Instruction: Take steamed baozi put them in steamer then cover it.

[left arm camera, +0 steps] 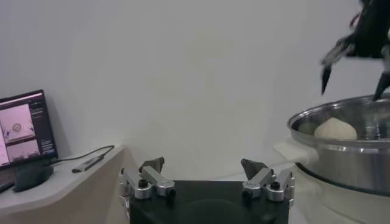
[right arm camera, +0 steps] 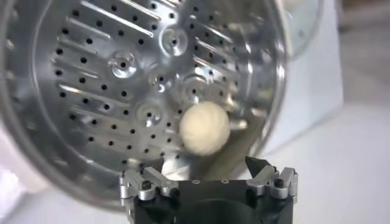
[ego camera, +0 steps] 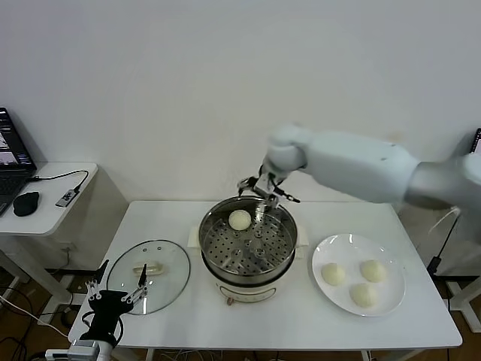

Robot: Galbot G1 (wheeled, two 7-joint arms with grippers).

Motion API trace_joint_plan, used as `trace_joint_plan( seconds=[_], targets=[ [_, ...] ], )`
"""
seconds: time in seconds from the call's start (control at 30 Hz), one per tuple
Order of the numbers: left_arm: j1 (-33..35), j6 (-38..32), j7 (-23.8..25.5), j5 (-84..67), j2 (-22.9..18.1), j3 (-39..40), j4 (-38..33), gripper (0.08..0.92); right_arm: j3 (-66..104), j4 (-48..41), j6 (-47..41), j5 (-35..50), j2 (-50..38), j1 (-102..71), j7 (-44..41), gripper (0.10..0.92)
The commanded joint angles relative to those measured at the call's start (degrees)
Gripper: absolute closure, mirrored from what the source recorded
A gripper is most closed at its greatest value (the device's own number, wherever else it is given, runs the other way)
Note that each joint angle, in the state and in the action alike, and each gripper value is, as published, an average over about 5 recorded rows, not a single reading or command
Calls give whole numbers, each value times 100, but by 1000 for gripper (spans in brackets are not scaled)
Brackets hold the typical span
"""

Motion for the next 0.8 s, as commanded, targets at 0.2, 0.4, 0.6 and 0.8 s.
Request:
trace_joint_plan(
  seconds=[0.2, 0.4, 0.6, 0.8],
  targets=[
    [52, -28, -2, 33, 125, 15, 36, 177, -274, 2199, -2682, 868, -3144, 560, -342, 203],
    [96, -46, -10, 66, 121, 25, 27, 177, -328, 2284, -2460, 306, -3572, 6, -358, 203],
    [120, -68, -20, 149, 112, 33, 34, 177, 209, 2157, -2329, -139, -3730, -1147, -283, 203],
    [144, -76, -14, 218, 53, 72, 56, 177, 1250, 1814, -2186, -517, -3609, -2513, -195, 203]
  ],
)
